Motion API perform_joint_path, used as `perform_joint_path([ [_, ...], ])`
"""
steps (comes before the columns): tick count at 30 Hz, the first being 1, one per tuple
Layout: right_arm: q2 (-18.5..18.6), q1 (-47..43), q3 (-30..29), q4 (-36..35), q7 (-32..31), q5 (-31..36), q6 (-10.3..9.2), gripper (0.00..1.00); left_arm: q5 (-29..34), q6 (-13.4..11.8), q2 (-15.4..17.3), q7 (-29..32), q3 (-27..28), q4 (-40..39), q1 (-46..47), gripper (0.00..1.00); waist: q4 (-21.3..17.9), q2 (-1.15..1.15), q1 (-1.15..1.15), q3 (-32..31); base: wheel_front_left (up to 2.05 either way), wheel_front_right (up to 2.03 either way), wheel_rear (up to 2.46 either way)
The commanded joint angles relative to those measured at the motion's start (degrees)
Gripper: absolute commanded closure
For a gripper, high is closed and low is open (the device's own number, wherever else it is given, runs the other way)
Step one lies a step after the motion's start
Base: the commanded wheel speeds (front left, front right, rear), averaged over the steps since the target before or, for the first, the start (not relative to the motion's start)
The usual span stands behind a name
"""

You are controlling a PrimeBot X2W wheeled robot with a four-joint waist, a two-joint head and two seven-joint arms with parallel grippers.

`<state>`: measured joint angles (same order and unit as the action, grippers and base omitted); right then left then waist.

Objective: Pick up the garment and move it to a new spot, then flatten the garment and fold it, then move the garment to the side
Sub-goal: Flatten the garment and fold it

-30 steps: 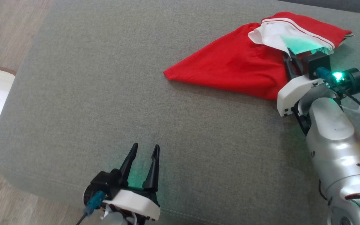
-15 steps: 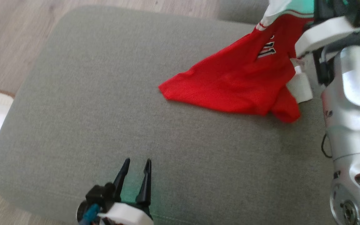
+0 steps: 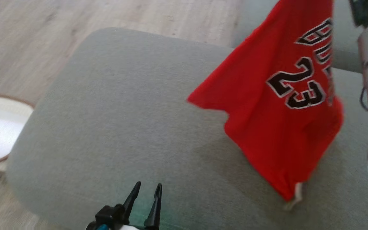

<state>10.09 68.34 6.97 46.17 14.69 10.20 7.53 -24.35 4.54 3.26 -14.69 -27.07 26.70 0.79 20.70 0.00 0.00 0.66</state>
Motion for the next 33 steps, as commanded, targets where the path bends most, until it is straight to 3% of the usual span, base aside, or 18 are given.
perform_joint_path([
  [1,-0.32,4.02,-0.34,-1.5,0.3,0.43,-0.04,1.0,-0.66,-0.15,-0.38,-0.3,0.42,-1.13,0.67,0.0,3.18,0.0,0.0,0.18,0.0,0.0,0.0],
  [7,0.04,7.8,-4.19,-2.94,0.3,3.22,-0.04,1.0,0.18,-0.38,-0.38,-0.3,1.31,-0.24,-0.37,0.0,5.52,0.0,0.0,-0.08,0.0,0.0,0.0],
  [12,0.27,4.3,-8.6,-8.19,0.3,1.38,-0.04,1.0,1.11,-0.42,-0.38,-0.3,3.63,-0.55,-0.79,0.0,1.82,0.0,0.0,-0.14,0.0,0.0,0.0],
  [19,3.65,-19.11,-10.5,-13.67,0.3,-3.87,-0.04,1.0,1.47,-0.55,-0.38,-0.3,5.23,-1.89,0.03,0.0,-7.06,0.0,0.0,0.95,0.0,0.0,0.0],
  [24,5.14,-39.51,-18.71,-10.48,0.3,-7.21,-0.04,1.0,1.87,-0.67,-0.38,-0.3,6.14,-2.34,1.64,0.0,-12.27,0.0,0.0,3.25,0.0,0.0,0.0],
  [26,4.66,-42.63,-20.73,-9.13,0.3,-7.3,-0.04,1.0,2.01,-0.61,-0.38,-0.3,6.32,-2.29,2.01,0.0,-13.04,0.0,0.0,3.63,0.0,0.0,0.0],
  [27,3.88,-45.36,-22.19,-7.24,0.23,-7.2,-0.04,0.68,2.2,-0.54,-0.38,-0.3,6.52,-2.18,2.31,0.0,-13.8,0.0,0.0,3.97,0.0,0.0,0.0],
  [28,2.98,-47.18,-23.49,-5.82,0.24,-7.5,-0.04,0.0,2.35,-0.48,-0.38,-0.3,6.74,-2.13,2.64,0.0,-14.43,0.0,0.0,4.43,0.0,0.0,0.0],
  [33,-1.23,-51.62,-23.57,-6.66,0.28,-7.22,-0.04,0.0,2.65,-0.25,-0.38,-0.3,7.85,-2.09,4.29,0.0,-16.99,0.0,0.0,6.13,0.0,0.0,0.0],
])
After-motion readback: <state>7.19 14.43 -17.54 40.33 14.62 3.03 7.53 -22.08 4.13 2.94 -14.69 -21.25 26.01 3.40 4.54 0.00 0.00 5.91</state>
